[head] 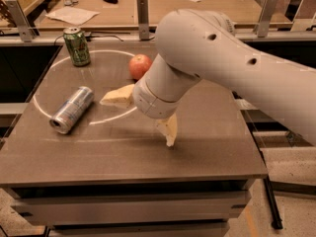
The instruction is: Knock redbull can over
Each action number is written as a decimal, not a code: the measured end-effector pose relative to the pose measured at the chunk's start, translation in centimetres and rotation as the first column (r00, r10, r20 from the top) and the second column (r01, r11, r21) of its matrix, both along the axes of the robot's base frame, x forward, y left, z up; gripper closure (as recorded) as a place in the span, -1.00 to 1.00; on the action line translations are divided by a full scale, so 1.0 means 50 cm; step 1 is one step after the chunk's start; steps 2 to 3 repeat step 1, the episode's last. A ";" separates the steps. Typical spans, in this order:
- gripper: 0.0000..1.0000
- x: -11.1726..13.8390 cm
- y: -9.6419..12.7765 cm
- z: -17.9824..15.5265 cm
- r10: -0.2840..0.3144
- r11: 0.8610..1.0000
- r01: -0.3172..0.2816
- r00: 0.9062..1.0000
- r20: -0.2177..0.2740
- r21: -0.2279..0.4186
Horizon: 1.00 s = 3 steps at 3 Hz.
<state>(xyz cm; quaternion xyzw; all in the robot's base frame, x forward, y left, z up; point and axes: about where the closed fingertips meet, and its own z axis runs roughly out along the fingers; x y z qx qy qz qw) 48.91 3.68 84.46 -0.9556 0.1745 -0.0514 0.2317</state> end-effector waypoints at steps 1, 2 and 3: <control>-1.00 0.000 0.000 0.005 0.000 1.000 0.000 1.000 0.000 0.000; -1.00 0.000 0.000 0.005 0.000 1.000 0.000 1.000 0.000 0.000; -1.00 0.000 0.000 0.005 0.000 1.000 0.000 1.000 0.000 0.000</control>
Offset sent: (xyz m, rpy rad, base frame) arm 0.0000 0.0000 0.0000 0.0000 0.0000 0.0000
